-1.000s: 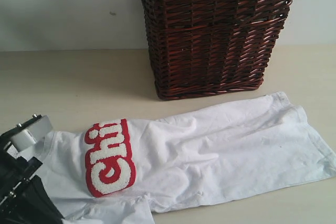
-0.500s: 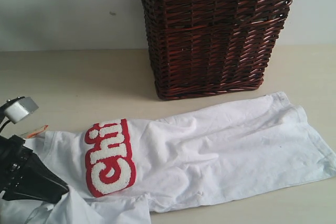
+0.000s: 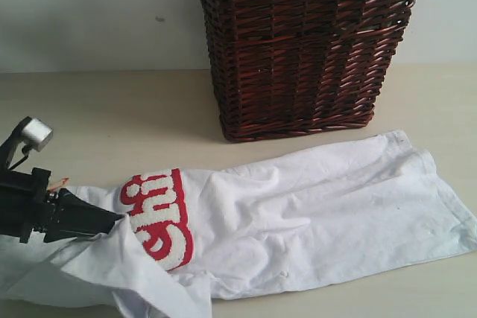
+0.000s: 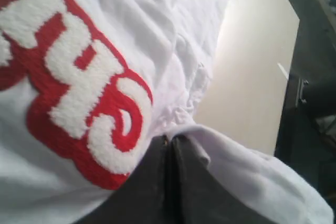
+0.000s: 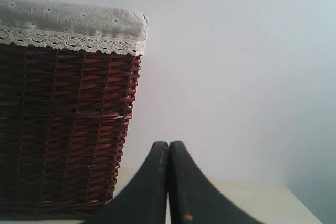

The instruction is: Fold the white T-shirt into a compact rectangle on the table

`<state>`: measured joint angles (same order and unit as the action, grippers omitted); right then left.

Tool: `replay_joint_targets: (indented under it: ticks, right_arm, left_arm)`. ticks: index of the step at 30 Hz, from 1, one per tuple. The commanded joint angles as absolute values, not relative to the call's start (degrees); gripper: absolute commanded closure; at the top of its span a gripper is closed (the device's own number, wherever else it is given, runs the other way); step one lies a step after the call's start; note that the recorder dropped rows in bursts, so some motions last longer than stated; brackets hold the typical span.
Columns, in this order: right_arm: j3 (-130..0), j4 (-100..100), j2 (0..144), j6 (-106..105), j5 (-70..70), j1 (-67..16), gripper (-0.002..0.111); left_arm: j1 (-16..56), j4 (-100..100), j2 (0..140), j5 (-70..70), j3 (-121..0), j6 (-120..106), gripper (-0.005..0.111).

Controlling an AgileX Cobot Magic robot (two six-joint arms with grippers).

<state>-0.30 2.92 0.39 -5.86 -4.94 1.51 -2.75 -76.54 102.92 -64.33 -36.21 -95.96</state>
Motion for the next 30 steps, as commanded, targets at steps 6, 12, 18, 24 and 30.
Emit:
replay_joint_targets:
  ticks: [6, 12, 18, 24, 30]
  right_arm:
    - [0.0, 2.86, 0.0, -5.83, -5.33, 1.81, 0.108]
    - [0.0, 2.86, 0.0, -5.83, -5.33, 1.81, 0.108]
    - [0.0, 2.86, 0.0, -5.83, -5.33, 1.81, 0.108]
    - [0.0, 2.86, 0.0, -5.83, -5.33, 1.81, 0.108]
    - [0.0, 2.86, 0.0, -5.83, -5.33, 1.81, 0.108]
  left_arm:
    - [-9.26, -86.18, 103.01, -56.69, -36.58, -92.74, 0.107]
    - [-13.85, -84.66, 104.24, -53.82, -36.58, -92.94, 0.107]
    - [-13.85, -83.69, 106.46, -53.06, -36.58, -92.94, 0.097]
    - [-13.85, -86.27, 107.32, -45.93, -36.58, -95.35, 0.049]
    - [-13.85, -99.61, 107.32, -44.38, -37.44, -120.22, 0.026]
